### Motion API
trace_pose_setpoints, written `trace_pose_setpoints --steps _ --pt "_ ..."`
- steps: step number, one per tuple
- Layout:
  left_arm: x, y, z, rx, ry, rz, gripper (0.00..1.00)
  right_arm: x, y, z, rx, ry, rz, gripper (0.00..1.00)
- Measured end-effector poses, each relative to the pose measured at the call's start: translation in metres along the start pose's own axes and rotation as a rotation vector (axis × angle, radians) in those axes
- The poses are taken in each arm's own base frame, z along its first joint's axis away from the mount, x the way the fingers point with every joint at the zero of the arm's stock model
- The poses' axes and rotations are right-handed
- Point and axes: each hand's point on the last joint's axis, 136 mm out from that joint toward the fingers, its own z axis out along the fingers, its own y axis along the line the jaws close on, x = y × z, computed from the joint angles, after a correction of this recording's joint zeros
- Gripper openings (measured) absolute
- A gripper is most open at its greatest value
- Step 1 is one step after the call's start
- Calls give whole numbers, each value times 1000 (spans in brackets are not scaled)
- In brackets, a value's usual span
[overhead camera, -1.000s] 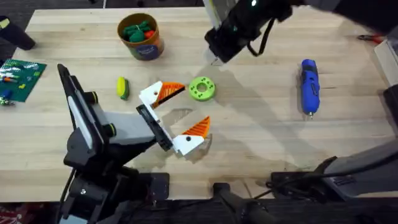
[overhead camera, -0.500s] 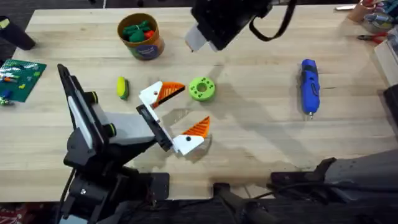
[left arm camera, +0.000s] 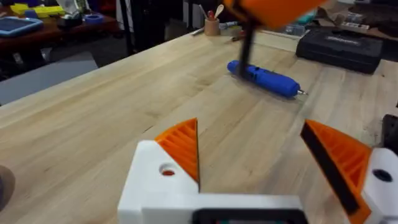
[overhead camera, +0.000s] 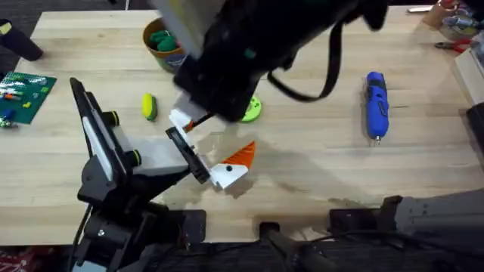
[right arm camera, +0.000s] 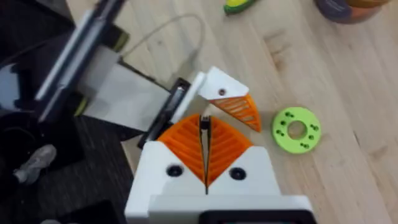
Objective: Pick up the gripper from the table and insert it into the empty holder that is missing its gripper. Then pick up a screw, insert it into the mounting hole, and use the screwdriver to tighten it. Finally, clean up the table by picking up the vegetable and placing it into the bucket.
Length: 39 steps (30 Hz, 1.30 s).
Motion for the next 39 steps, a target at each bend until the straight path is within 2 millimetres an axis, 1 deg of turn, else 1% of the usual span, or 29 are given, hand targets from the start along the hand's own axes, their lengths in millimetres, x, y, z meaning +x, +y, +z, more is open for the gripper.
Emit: trace_pose_setpoints --steps 2,5,13,21,29,36,39 --pt "0 0 0 0 0 0 989 -2 10 1 -14 -5 -22 8" --pt "0 0 0 0 0 0 989 -6 17 2 -23 -19 -39 8" --pt "0 0 0 0 0 0 989 -9 17 3 -23 -29 -42 8" --pt "0 0 0 0 0 0 989 -13 10 16 12 -21 -41 8" --pt "0 0 0 0 0 0 989 -12 8 16 17 -19 -37 8" --pt "0 0 0 0 0 0 989 -11 -5 15 33 -18 -12 8" --pt "0 0 0 0 0 0 989 -11 -7 16 35 -14 -9 8"
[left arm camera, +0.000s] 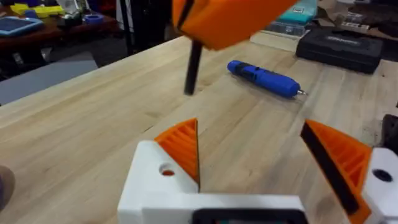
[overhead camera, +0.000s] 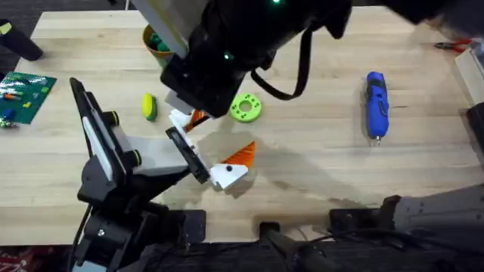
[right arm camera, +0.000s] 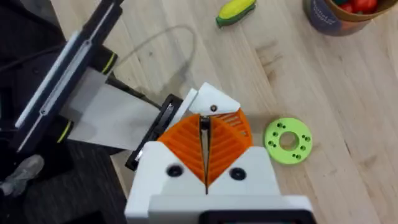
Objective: Pick up the gripper from the table and insert it into the empty holder that is missing its gripper. Then pick up a screw, insert it into the mounting hole, and use the screwdriver to tighten it. Finally, clean up the table by picking up the vegetable and placing it into the bucket.
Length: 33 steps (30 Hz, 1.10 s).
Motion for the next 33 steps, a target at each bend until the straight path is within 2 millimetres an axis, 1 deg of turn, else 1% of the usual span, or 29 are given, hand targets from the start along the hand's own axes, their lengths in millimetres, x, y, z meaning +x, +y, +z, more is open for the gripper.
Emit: trace_pose_setpoints --steps 11,27,29,33 --pt "0 0 0 0 0 0 989 4 -1 18 -3 42 4 8" --pt "0 0 0 0 0 0 989 5 -2 22 -4 55 5 8" --pt "0 0 0 0 0 0 989 7 -2 26 -5 64 6 8" --pt "0 0 0 0 0 0 989 10 -3 39 -7 97 9 8"
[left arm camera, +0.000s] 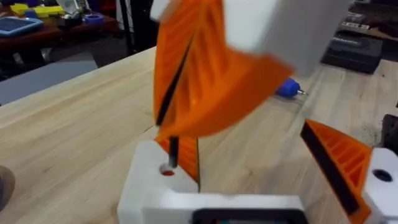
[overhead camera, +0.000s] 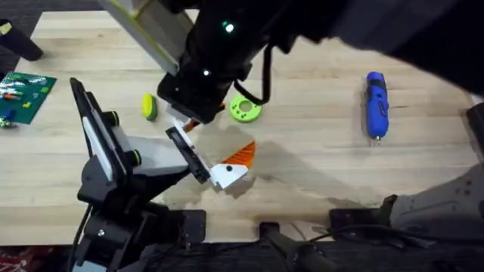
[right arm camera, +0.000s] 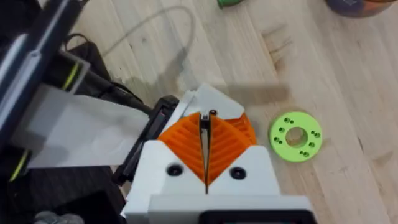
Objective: Pick up the gripper from the table and insert it into the empty holder that is missing its gripper. Then pick up a screw, insert it into the mounting hole, and use the screwdriver to tighten it. Finally, clean up the table by picking up the vegetable and placing it into the bucket.
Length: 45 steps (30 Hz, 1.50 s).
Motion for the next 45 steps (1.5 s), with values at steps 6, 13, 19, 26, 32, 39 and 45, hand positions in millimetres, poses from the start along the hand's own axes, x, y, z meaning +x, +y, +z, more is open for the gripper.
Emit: trace_pose_setpoints --steps 6,13,19,26,32,39,45 --pt "0 0 0 0 0 0 989 2 -1 9 -1 20 2 8" --pt "0 0 0 0 0 0 989 2 -1 9 -1 21 2 8" --pt "0 0 0 0 0 0 989 2 -2 8 2 21 4 8" --pt "0 0 0 0 0 0 989 2 -7 8 32 23 4 8" --pt "0 0 0 0 0 0 989 3 -10 8 44 24 4 8" --pt "0 0 0 0 0 0 989 3 -10 8 45 25 4 8" --pt "0 0 0 0 0 0 989 3 -10 8 45 24 4 8"
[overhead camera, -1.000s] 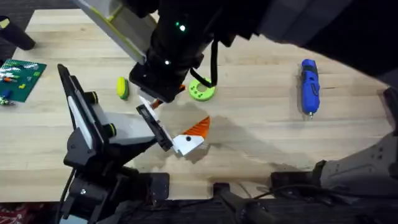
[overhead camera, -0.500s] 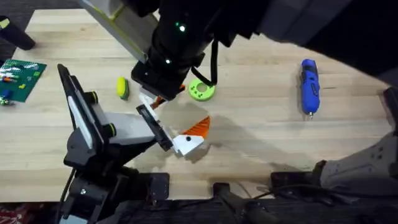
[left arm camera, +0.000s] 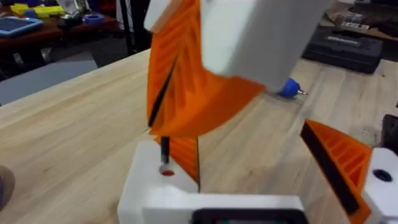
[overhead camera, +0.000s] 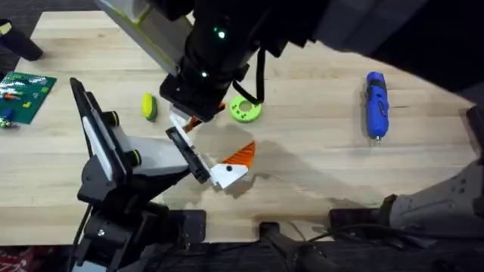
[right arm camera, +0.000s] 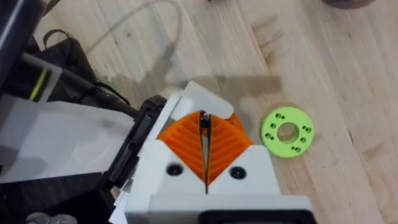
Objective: Pick up the gripper from the table and insert it into the empty holder that is missing its gripper. Then pick up a screw, insert it into the mounting hole, and use the screwdriver to tighten it. Finally, clean up the table by picking up the vegetable and placing it into the bucket.
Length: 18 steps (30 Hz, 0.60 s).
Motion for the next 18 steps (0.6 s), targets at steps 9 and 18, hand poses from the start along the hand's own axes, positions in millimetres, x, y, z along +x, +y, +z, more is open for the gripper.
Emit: trace_pose_setpoints --steps 9,18 --pt "0 0 0 0 0 0 989 0 0 0 -1 0 0 8" --pt "0 0 0 0 0 0 989 0 4 1 -25 0 0 8"
